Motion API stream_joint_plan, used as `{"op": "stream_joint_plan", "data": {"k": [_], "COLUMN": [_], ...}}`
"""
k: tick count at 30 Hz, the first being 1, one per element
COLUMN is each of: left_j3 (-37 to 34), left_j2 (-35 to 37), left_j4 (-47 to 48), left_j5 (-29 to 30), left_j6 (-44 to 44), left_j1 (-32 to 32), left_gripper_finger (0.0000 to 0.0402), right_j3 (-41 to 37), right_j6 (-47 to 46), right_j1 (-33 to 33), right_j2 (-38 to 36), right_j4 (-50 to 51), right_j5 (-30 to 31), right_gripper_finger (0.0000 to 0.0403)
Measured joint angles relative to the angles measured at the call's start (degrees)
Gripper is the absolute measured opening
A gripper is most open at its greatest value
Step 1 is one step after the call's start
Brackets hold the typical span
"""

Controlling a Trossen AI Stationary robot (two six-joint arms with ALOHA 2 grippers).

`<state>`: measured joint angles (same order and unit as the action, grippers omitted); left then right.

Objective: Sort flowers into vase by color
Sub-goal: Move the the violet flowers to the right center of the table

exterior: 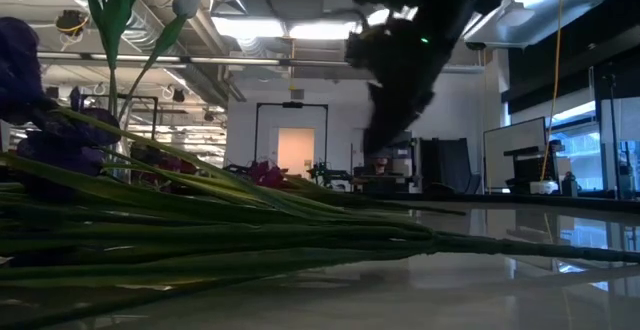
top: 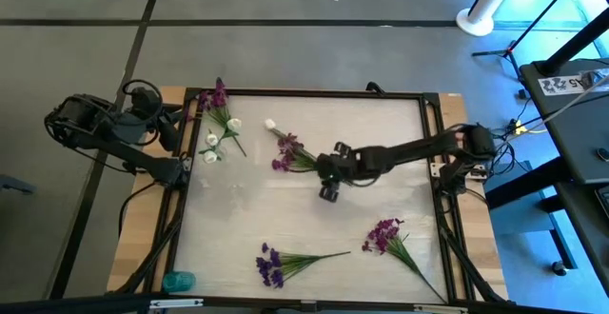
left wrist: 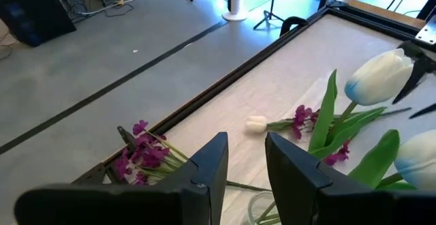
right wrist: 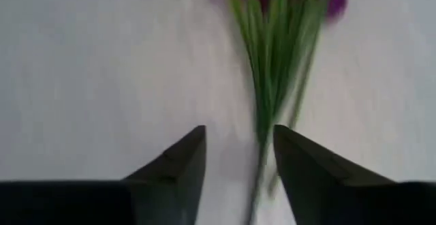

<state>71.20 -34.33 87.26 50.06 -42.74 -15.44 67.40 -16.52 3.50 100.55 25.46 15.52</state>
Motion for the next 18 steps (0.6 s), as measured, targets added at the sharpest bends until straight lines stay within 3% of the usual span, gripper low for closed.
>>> {"op": "stream_joint_plan", "data": {"k": [4,9,14,18], "left_j3": [0.00,0.00,0.00,0.00], "left_j2": [0.00,0.00,0.00,0.00], "left_j4": [0.00,0.06,0.11,0.25], "left_j5": [0.02,0.00,0.00,-0.06], "left_j6": [-0.27,-0.41,-0.38,-0.38], "left_j1": [0.00,-0.01,0.00,0.00], "left_gripper_finger": [0.0095,0.0095,0.0095,0.0095], "right_j3": [0.02,-0.04,0.11,0.23], "right_j6": [1.41,3.08,3.09,2.84], "right_j1": [-0.58,-2.75,-4.39,-4.19], "right_j2": [3.43,9.27,13.75,14.53], "right_j4": [-7.10,-10.96,-14.22,-15.27], "right_j5": [4.44,4.44,2.82,2.37], "right_gripper_finger": [0.0207,0.0194,0.0147,0.0080]}}
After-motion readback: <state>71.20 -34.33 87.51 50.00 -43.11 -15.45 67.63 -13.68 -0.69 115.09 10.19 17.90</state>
